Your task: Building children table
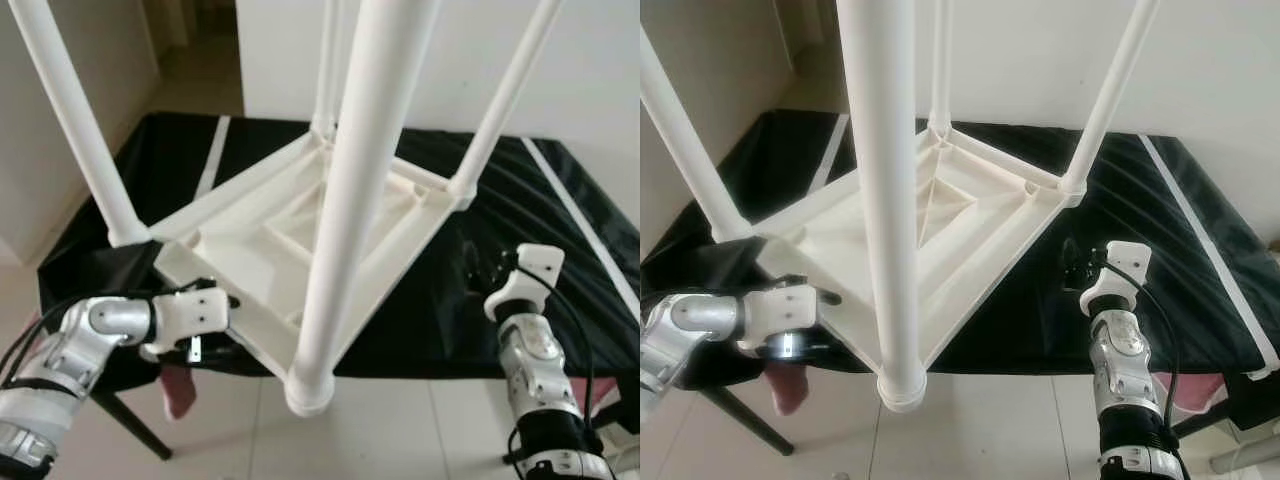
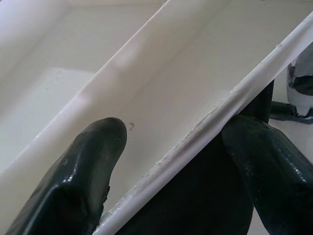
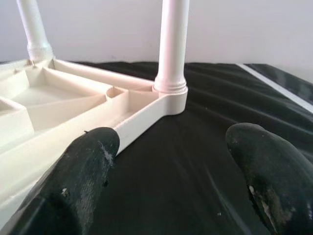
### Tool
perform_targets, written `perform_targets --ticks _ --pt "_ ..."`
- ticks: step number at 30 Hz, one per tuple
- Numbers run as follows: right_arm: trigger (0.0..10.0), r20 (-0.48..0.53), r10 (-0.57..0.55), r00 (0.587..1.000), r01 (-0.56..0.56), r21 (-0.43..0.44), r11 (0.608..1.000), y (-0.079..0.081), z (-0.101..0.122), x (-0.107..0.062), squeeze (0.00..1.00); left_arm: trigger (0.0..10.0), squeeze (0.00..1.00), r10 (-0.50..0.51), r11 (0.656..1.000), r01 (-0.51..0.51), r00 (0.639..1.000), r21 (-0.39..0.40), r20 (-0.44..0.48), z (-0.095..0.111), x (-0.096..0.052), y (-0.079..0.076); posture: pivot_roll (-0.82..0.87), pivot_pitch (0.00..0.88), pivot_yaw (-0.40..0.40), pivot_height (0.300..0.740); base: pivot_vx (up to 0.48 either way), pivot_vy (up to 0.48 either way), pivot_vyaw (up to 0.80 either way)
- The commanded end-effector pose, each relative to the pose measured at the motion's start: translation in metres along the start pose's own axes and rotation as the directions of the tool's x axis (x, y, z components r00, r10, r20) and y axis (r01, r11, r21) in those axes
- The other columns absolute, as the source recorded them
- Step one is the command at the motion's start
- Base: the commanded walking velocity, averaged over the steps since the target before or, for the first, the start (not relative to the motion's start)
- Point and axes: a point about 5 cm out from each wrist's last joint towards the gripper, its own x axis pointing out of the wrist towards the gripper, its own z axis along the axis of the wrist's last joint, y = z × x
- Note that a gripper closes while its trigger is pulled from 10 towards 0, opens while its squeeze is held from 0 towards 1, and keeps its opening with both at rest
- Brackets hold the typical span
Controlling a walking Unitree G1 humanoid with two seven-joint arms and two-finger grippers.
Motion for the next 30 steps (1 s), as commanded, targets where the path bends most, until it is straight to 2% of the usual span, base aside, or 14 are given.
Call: perform_targets --ticks 1,4,6,7,8,9,11,12,17,21,22,24,29,30 --pt "10.0 -0.023 -0.021 1.0 0.022 0.005 1.0 -0.003 -0.005 -0.005 0.0 10.0 0.0 0.088 0.995 -0.086 0.995 -0.054 0.036 0.0 0.006 0.001 0.05 0.037 -0.022 0.74 0.0 0.0 0.0" --pt "10.0 -0.025 -0.029 0.999 0.03 0.008 1.0 -0.003 -0.005 -0.007 0.0 10.0 0.0 0.175 0.976 -0.165 0.983 -0.145 0.056 -0.001 0.011 0.004 0.05 0.042 -0.023 0.74 0.0 0.0 0.0" --pt "10.0 -0.026 -0.031 0.999 0.031 0.009 0.999 -0.003 -0.006 -0.007 0.0 10.0 0.0 0.19 0.97 -0.177 0.98 -0.168 0.066 0.0 0.012 0.004 0.05 0.042 -0.023 0.74 0.0 0.0 0.0" --pt "10.0 -0.028 -0.031 0.999 0.031 0.011 0.999 -0.002 -0.006 -0.008 0.0 10.0 0.0 0.241 0.952 -0.217 0.966 -0.214 0.092 0.002 0.015 0.006 0.05 0.046 -0.023 0.74 0.0 0.0 0.0" --pt "10.0 -0.028 -0.031 0.999 0.031 0.011 0.999 -0.002 -0.006 -0.008 0.0 10.0 0.0 0.241 0.952 -0.217 0.966 -0.214 0.092 0.002 0.015 0.006 0.05 0.046 -0.023 0.74 0.0 0.0 0.0" --pt "10.0 -0.028 -0.029 0.999 0.03 0.012 0.999 -0.001 -0.006 -0.008 0.0 10.0 0.0 0.275 0.931 -0.237 0.955 -0.278 0.11 0.004 0.019 0.006 0.05 0.05 -0.024 0.74 0.0 0.0 0.0" --pt "10.0 -0.027 -0.027 0.999 0.027 0.013 1.0 0.001 -0.006 -0.007 0.0 10.0 0.0 0.302 0.917 -0.254 0.946 -0.308 0.119 0.005 0.022 0.006 0.05 0.053 -0.023 0.74 0.0 0.0 0.0" --pt "10.0 -0.027 -0.027 0.999 0.027 0.013 1.0 0.001 -0.006 -0.007 0.0 10.0 0.0 0.302 0.917 -0.254 0.946 -0.308 0.119 0.005 0.022 0.006 0.05 0.053 -0.023 0.74 0.0 0.0 0.0" --pt "10.0 -0.02 -0.023 1.0 0.023 0.023 0.999 0.005 -0.003 -0.005 0.0 10.0 0.0 0.358 0.854 -0.3 0.931 -0.424 0.063 0.0 0.04 -0.003 0.05 0.073 -0.027 0.74 0.0 0.0 0.0" --pt "10.0 -0.022 -0.021 1.0 0.021 0.025 0.999 0.005 -0.003 -0.006 0.0 10.0 0.0 0.339 0.866 -0.282 0.938 -0.413 0.069 0.001 0.045 -0.009 0.05 0.084 -0.034 0.74 0.0 0.0 0.0" --pt "10.0 -0.026 -0.02 0.999 0.021 0.024 0.999 0.005 -0.003 -0.006 0.0 10.0 0.0 0.279 0.9 -0.208 0.95 -0.382 0.142 0.009 0.048 -0.014 0.05 0.09 -0.04 0.74 0.0 0.0 0.0" --pt "10.0 -0.029 -0.021 0.999 0.021 0.021 1.0 0.004 -0.003 -0.006 0.0 10.0 0.0 0.214 0.922 -0.126 0.954 -0.367 0.209 0.017 0.047 -0.015 0.05 0.09 -0.04 0.74 0.0 0.0 0.0" --pt "10.0 -0.029 -0.019 0.999 0.019 0.016 1.0 0.002 -0.002 -0.004 0.0 10.0 0.0 0.179 0.922 -0.074 0.952 -0.379 0.249 0.023 0.044 -0.005 0.05 0.094 -0.047 0.74 0.0 0.0 0.0" --pt "10.0 -0.028 -0.019 0.999 0.019 0.014 1.0 0.001 -0.002 -0.004 0.0 10.0 0.0 0.16 0.933 -0.056 0.949 -0.355 0.271 0.027 0.042 -0.003 0.04 0.095 -0.051 0.74 0.0 0.0 0.0"
